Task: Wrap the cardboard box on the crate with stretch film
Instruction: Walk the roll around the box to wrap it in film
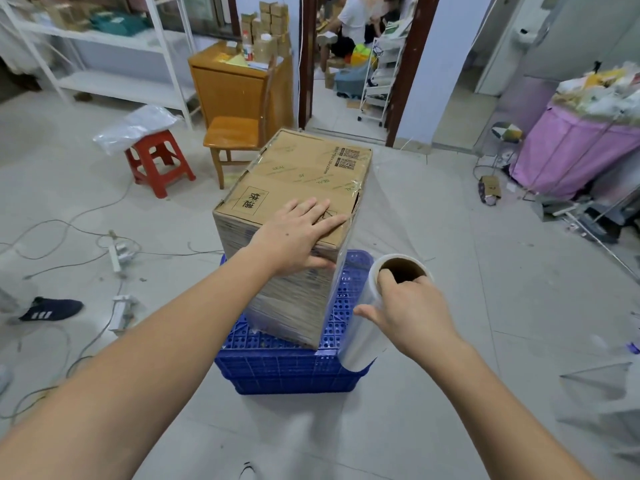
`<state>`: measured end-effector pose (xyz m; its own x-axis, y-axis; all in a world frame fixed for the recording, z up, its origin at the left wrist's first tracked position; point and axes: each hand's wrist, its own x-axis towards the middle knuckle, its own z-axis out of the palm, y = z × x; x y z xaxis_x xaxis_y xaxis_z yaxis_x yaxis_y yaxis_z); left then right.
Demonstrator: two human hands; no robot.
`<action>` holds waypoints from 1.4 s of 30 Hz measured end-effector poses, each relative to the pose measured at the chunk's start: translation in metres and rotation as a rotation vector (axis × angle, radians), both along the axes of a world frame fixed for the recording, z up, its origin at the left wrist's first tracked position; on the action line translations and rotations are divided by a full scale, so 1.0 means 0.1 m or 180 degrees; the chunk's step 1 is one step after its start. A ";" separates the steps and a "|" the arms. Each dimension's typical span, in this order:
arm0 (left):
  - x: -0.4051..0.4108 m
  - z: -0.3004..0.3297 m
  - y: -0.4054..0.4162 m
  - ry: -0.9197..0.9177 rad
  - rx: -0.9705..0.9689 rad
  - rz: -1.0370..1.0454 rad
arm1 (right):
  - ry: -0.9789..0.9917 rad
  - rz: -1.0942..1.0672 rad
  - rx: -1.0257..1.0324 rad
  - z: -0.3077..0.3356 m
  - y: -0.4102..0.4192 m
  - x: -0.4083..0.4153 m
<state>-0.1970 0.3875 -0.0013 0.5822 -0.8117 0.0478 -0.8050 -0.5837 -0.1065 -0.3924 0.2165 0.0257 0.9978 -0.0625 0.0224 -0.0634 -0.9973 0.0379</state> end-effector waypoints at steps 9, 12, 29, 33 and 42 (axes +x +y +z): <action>0.07 0.02 0.07 -0.0065 -0.0028 -0.0217 | -0.0157 -0.1118 0.0149 -0.15 0.22 -0.11; 0.19 0.08 0.10 -0.0111 0.0172 -0.0543 | -0.0232 -0.1745 0.0088 -0.16 0.33 0.01; 0.60 0.10 0.20 0.0239 0.0052 -0.1151 | -0.0736 -0.0785 -0.0244 -0.34 0.56 -0.02; 0.59 0.09 0.15 0.0249 0.0069 -0.1106 | -0.1000 -0.0394 0.0148 -0.31 0.65 -0.04; 0.53 0.08 0.09 0.0207 0.0100 -0.1070 | -0.1190 0.0798 0.0358 -0.29 1.42 0.18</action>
